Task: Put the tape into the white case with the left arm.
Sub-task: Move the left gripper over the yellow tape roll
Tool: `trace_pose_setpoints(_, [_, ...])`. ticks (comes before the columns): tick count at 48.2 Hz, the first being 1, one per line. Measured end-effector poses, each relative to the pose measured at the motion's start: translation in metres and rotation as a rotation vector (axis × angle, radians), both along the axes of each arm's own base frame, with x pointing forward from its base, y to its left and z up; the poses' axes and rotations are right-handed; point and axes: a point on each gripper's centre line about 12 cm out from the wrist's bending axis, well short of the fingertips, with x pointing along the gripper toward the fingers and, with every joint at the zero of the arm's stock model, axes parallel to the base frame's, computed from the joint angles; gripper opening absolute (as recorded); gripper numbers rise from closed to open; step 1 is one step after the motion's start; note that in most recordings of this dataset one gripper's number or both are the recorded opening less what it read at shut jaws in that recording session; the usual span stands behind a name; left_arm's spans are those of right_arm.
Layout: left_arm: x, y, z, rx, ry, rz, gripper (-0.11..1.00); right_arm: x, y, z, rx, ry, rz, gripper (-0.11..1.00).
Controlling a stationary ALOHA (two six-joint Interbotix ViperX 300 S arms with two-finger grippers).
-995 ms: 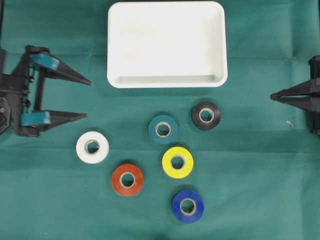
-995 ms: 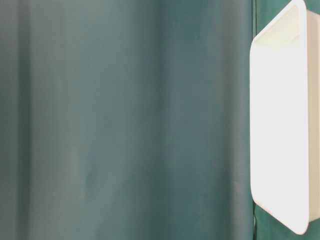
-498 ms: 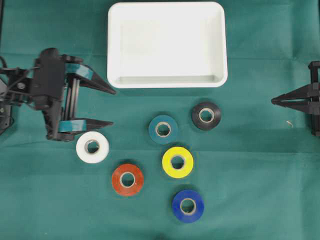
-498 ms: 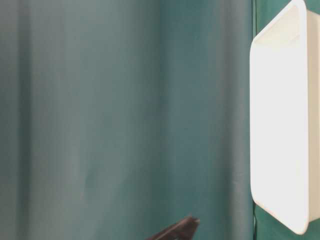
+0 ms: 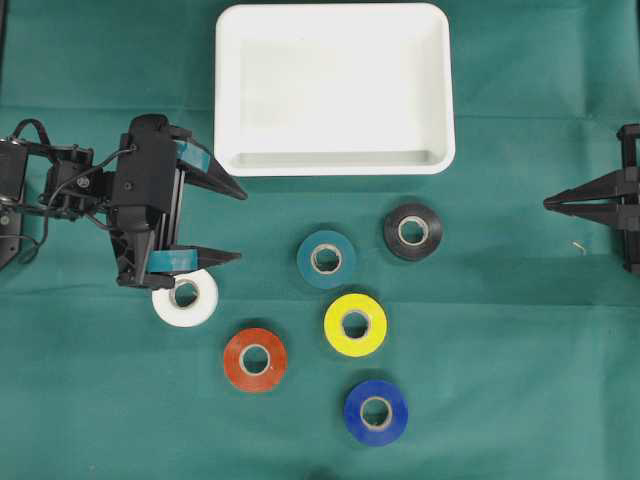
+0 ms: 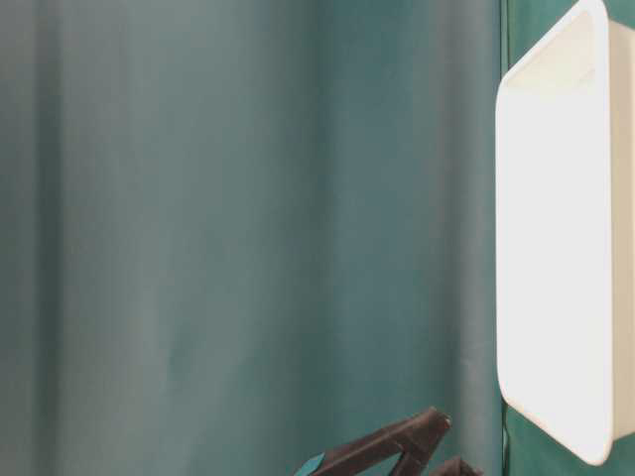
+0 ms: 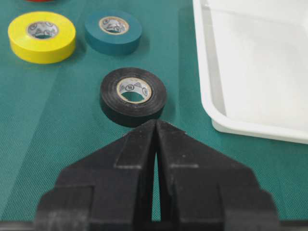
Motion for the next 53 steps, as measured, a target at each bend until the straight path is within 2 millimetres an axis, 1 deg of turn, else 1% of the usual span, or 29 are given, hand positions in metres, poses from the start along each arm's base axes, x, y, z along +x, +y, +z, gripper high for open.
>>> trace_pose_setpoints(9, [0.000, 0.000, 0.000, -0.001, 0.002, -0.001, 0.99, 0.000, 0.000, 0.000, 0.000, 0.000, -0.002, -0.09])
trace_pose_setpoints(15, [0.002, -0.005, 0.000, -0.001, 0.002, -0.015, 0.99, 0.000, 0.000, 0.000, 0.000, 0.000, -0.002, -0.09])
trace_pose_setpoints(22, [0.009, -0.019, -0.001, 0.002, 0.006, -0.056, 0.99, 0.000, 0.000, 0.000, 0.000, -0.002, -0.001, -0.09])
trace_pose_setpoints(32, [0.024, -0.035, -0.007, 0.003, 0.032, -0.097, 0.99, 0.000, 0.000, 0.000, 0.000, -0.002, -0.001, -0.09])
trace_pose_setpoints(41, [0.036, -0.056, -0.009, 0.010, 0.058, -0.150, 0.99, 0.000, 0.000, 0.000, -0.001, 0.000, -0.001, -0.09])
trace_pose_setpoints(44, [0.038, -0.060, -0.009, 0.011, 0.068, -0.160, 0.99, 0.000, 0.000, 0.000, -0.001, 0.000, -0.001, -0.09])
trace_pose_setpoints(53, [0.046, -0.063, -0.014, 0.017, 0.094, -0.164, 0.99, 0.000, 0.000, 0.000, 0.000, -0.002, -0.001, -0.09])
